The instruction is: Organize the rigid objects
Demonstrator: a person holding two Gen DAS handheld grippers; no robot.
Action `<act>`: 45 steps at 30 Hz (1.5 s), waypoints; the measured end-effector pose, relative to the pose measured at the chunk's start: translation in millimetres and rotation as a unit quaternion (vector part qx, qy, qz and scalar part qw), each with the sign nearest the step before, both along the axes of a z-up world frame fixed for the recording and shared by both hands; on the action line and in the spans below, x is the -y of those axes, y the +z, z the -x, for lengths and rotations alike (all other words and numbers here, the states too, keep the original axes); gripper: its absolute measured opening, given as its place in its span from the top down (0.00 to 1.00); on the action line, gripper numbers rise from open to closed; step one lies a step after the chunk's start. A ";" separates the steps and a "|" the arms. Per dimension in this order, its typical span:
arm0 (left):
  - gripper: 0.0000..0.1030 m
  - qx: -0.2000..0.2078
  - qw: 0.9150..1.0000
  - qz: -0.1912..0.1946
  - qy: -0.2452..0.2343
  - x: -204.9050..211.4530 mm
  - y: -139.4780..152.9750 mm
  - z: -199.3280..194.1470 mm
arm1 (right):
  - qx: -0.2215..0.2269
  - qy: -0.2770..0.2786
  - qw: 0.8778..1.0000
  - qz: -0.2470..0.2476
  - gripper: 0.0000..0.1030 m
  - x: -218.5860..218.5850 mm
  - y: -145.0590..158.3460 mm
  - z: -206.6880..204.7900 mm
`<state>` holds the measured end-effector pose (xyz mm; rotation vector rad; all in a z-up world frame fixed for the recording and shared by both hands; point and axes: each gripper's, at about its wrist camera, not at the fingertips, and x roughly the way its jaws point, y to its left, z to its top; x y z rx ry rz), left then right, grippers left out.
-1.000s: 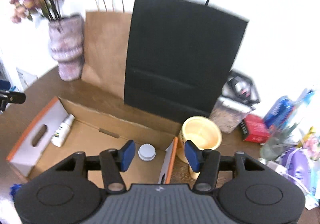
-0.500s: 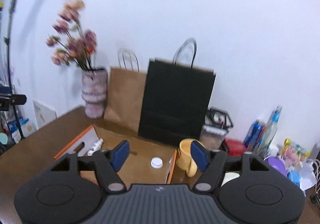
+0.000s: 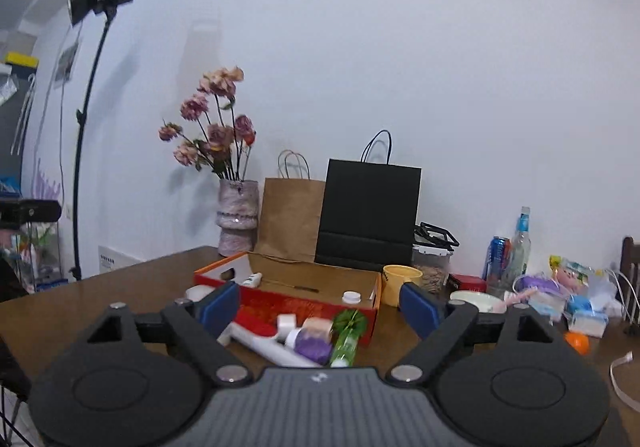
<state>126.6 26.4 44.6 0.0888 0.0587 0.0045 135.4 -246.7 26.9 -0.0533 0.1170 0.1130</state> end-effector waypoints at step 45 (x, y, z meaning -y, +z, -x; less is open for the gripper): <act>0.79 -0.184 0.976 0.053 -0.102 34.8 -74.1 -240.2 | -0.156 0.057 0.980 -0.108 0.42 -16.9 -74.3 -193.4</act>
